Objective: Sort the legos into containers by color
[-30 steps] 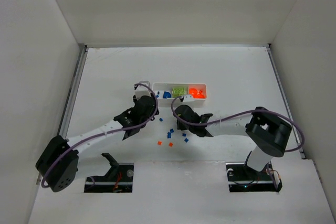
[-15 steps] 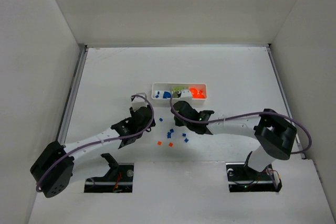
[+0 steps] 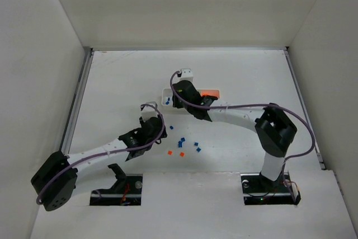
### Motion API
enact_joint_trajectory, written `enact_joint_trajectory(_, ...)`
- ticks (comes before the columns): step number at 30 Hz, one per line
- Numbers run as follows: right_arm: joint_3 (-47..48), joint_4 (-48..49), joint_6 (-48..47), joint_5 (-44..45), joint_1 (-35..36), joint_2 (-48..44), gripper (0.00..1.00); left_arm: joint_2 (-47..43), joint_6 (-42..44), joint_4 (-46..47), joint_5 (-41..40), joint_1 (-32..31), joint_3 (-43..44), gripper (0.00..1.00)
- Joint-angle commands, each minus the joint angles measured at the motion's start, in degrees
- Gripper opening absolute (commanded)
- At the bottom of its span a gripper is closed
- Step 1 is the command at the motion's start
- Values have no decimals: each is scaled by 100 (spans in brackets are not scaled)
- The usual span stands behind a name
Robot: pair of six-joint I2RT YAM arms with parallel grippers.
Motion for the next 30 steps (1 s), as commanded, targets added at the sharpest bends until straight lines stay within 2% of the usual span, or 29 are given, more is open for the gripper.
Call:
enact_joint_trajectory(1, 343, 171, -203, -138, -182, 231, 33, 78, -105, 252, -2, -108, 71, 42)
enact_joint_trajectory(4, 361, 250, -133, -226, -252, 231, 47, 359, -61, 402, -2, -187, 167, 42)
enact_joint_trajectory(6, 273, 329, -133, -252, -261, 109, 51, 561, -34, 498, -2, -266, 255, 42)
enact_joint_trajectory(21, -1879, 979, 368, -182, -41, -1412, 50, 1941, 370, 1122, 6, -284, 730, 40)
enact_joint_trajectory(30, -2496, 1217, 605, -182, -50, -1773, 50, 2496, 502, 1237, 165, -310, 906, 35)
